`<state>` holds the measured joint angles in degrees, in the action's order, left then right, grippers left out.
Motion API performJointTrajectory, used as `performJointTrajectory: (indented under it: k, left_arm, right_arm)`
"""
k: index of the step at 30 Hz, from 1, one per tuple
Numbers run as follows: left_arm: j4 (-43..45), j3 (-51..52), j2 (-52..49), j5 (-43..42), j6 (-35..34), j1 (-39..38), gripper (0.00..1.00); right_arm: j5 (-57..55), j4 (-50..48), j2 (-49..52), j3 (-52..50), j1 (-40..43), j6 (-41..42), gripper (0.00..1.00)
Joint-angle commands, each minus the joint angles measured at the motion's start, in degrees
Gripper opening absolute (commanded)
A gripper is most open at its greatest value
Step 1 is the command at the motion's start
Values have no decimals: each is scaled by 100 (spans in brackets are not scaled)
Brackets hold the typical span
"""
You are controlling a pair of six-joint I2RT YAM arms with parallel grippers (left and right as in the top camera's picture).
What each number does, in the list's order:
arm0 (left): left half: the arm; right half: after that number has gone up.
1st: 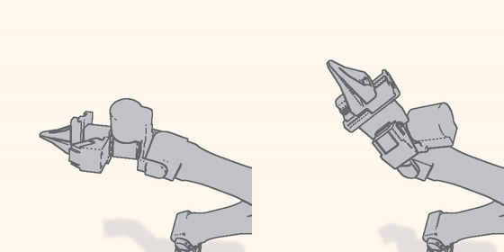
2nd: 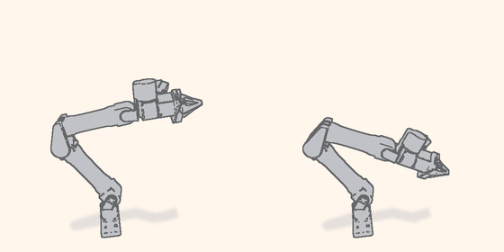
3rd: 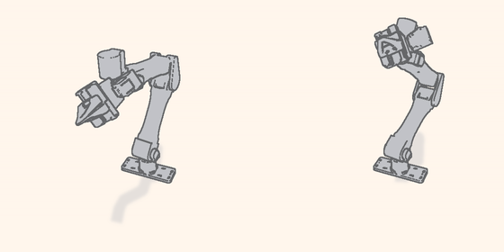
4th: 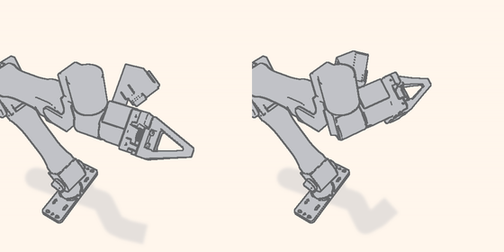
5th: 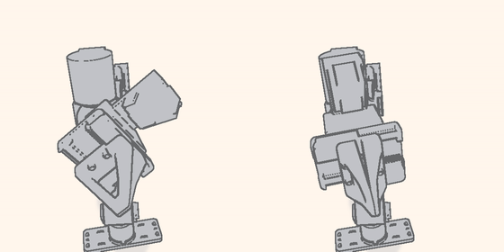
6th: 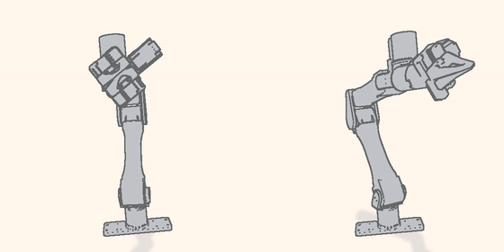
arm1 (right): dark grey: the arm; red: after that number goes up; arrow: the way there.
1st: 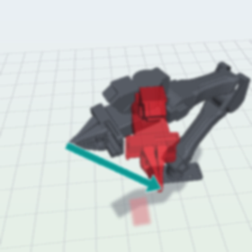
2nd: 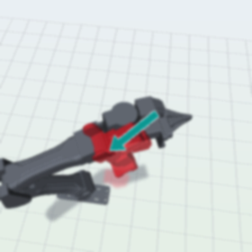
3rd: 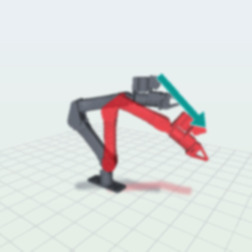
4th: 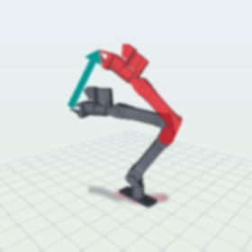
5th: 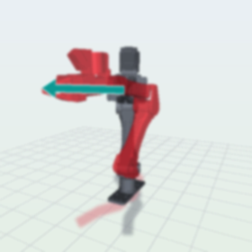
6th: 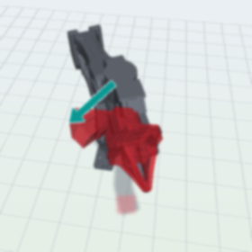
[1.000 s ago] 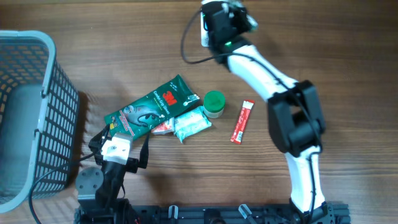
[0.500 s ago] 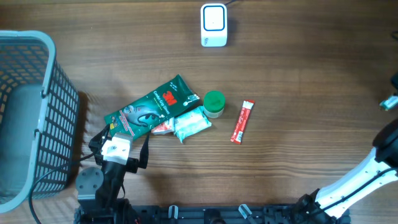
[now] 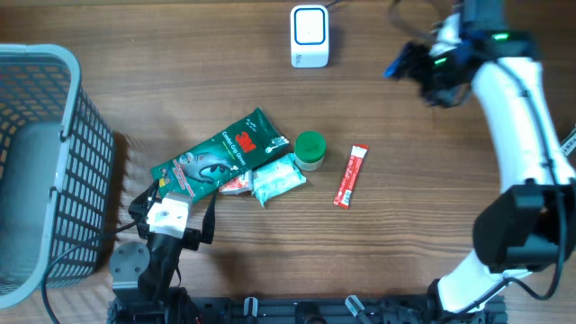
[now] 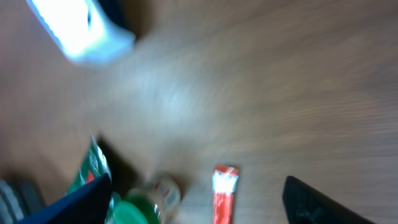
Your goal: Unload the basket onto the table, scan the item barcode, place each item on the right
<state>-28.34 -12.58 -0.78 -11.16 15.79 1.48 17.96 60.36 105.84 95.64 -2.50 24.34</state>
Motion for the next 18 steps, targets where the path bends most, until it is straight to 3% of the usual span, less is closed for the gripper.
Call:
performJointTrajectory:
  k: [1,4,7,8,10,12,13,16,18]
  left_arm:
    - [15,26,39,28,48,26,100]
    - [15,26,39,28,48,26,100]
    - [15,26,39,31,48,26,100]
    - [15,26,39,28,48,26,100]
    - [15,26,39,28,48,26,100]
    - [15,26,39,31,48,26,100]
    - [15,26,39,28,48,26,100]
    - [15,26,39,31,48,26,100]
    - [15,26,39,31,48,26,100]
  right_arm:
    - [-455,-129,76,-782,-992,223,77]
    - [-1309,-271,76,-1357,-1554,1370,71]
    - [-907,-273,76,-1451,-1661,1462,70]
    - [-673,-249,74,-1414,-1659,1423,73]
    - [-267,-118,63,-1174,-1663,1287,96]
    - [321,-28,42,-907,-1668,1368,100]
    - [608,-31,39,-841,-1685,1650,100]
    - [691,-229,44,-866,-1836,3851,100]
    - [592,-638,55,-903,-1985,4664,100]
